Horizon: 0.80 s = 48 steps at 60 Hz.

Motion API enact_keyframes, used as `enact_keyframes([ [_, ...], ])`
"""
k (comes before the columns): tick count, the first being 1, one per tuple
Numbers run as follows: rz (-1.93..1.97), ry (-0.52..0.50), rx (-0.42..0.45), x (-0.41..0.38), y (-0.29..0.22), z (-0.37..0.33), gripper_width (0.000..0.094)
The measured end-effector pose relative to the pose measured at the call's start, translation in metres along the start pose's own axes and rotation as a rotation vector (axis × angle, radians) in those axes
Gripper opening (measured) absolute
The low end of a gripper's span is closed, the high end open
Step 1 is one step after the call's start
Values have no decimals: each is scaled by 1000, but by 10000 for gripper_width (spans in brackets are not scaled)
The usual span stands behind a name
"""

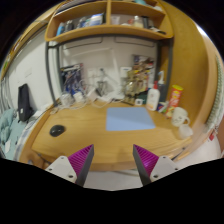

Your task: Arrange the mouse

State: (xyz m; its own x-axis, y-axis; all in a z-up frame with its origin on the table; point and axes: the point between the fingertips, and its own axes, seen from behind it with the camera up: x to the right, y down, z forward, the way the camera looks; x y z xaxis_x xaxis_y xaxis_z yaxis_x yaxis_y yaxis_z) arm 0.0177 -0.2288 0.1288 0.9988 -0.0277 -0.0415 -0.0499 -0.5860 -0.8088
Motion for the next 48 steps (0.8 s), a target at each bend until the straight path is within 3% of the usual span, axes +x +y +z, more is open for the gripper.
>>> enact_keyframes([
  [18, -8, -215, -127, -218, 39, 61, 789],
  [31, 5, -209, -203, -288, 42, 116, 780],
  [48, 23, -172, -253, -318, 34, 176, 781],
])
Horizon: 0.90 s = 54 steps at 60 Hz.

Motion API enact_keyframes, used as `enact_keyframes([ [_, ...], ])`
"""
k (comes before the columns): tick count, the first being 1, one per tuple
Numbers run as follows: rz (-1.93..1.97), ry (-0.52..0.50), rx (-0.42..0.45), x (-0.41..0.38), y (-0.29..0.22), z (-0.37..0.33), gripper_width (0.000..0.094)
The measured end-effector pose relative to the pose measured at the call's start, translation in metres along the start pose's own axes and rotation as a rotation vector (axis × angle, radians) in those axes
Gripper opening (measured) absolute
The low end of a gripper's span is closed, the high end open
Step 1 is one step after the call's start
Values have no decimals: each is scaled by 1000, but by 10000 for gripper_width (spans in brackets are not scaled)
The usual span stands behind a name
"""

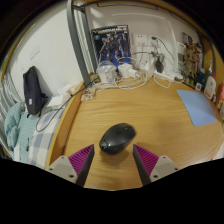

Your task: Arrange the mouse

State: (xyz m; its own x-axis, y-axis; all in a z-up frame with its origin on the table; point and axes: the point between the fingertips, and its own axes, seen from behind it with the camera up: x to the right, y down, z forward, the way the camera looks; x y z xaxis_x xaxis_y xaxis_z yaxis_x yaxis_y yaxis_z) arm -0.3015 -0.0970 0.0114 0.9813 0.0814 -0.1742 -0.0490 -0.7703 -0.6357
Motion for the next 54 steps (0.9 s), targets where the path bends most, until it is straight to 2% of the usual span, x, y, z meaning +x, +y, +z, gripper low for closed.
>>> enact_keyframes([
  [22, 5, 21, -22, -17, -36, 49, 780],
  [30, -13, -1, -29, -31, -42, 58, 775],
  [37, -44, 35, -33, -28, -45, 64, 747],
  [38, -47, 42, -34, -26, -45, 64, 679],
  [41, -50, 61, -29, -22, -47, 65, 564],
  [42, -50, 63, -27, -21, -47, 65, 493],
  [49, -56, 48, -37, -22, -46, 66, 456],
  [54, -78, 45, -21, -24, -48, 66, 368],
])
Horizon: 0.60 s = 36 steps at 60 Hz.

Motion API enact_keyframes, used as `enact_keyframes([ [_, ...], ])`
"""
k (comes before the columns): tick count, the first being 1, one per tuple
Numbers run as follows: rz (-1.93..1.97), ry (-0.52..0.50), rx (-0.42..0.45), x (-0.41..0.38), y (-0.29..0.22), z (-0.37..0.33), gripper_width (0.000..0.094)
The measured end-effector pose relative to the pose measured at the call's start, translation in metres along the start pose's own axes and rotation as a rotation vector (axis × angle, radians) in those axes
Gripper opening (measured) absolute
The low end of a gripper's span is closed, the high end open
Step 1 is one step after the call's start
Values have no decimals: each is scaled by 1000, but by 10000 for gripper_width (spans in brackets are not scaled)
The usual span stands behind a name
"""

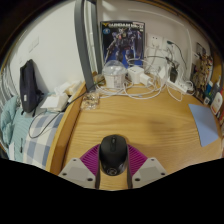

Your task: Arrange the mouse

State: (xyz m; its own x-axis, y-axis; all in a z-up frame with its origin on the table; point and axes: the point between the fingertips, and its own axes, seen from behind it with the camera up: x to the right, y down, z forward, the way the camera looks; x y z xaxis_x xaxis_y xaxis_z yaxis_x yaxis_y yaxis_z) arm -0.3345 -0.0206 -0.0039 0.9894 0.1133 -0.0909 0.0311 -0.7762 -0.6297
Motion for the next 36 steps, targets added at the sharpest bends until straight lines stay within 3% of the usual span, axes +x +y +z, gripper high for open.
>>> enact_keyframes([
  [8, -16, -21, 44, -1, -1, 0, 287],
  [19, -49, -71, 31, 1, -7, -5, 282],
  [25, -66, -67, 91, 28, -49, -37, 283],
  [36, -54, 10, 284, 144, -165, -126, 284],
])
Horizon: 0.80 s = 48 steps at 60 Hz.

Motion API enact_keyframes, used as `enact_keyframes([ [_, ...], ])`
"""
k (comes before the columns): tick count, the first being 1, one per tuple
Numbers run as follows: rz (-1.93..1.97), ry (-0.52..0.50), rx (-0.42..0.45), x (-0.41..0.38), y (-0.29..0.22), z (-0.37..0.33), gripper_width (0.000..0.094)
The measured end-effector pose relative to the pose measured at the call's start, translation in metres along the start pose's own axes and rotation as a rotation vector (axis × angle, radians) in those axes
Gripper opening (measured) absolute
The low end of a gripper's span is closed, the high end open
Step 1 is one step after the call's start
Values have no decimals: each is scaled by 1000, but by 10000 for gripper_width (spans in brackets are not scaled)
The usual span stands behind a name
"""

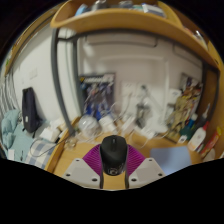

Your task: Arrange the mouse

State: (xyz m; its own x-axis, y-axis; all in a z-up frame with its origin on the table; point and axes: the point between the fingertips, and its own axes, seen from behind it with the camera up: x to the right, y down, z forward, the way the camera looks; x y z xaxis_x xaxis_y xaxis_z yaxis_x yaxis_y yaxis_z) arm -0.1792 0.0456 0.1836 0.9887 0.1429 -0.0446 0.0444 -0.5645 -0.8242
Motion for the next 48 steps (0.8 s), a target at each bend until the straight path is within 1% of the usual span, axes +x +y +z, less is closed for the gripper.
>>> enact_keyframes([
  [3, 9, 41, 44, 41, -27, -12, 283],
  [9, 14, 98, 89, 124, -60, -34, 283],
  [12, 13, 120, 105, 162, -66, -37, 283],
  [16, 22, 141, 99, 209, -61, -36, 282],
  [19, 28, 160, 79, 240, -49, -28, 283],
  [23, 50, 159, 40, 274, -25, -8, 283],
  [29, 85, 148, -53, 303, 25, 29, 280],
  [32, 93, 139, -112, 310, 54, 46, 280],
  [40, 95, 99, -216, 307, 108, 78, 282],
  [43, 94, 87, -242, 305, 123, 86, 282],
  [48, 116, 63, -256, 301, 137, 97, 283],
])
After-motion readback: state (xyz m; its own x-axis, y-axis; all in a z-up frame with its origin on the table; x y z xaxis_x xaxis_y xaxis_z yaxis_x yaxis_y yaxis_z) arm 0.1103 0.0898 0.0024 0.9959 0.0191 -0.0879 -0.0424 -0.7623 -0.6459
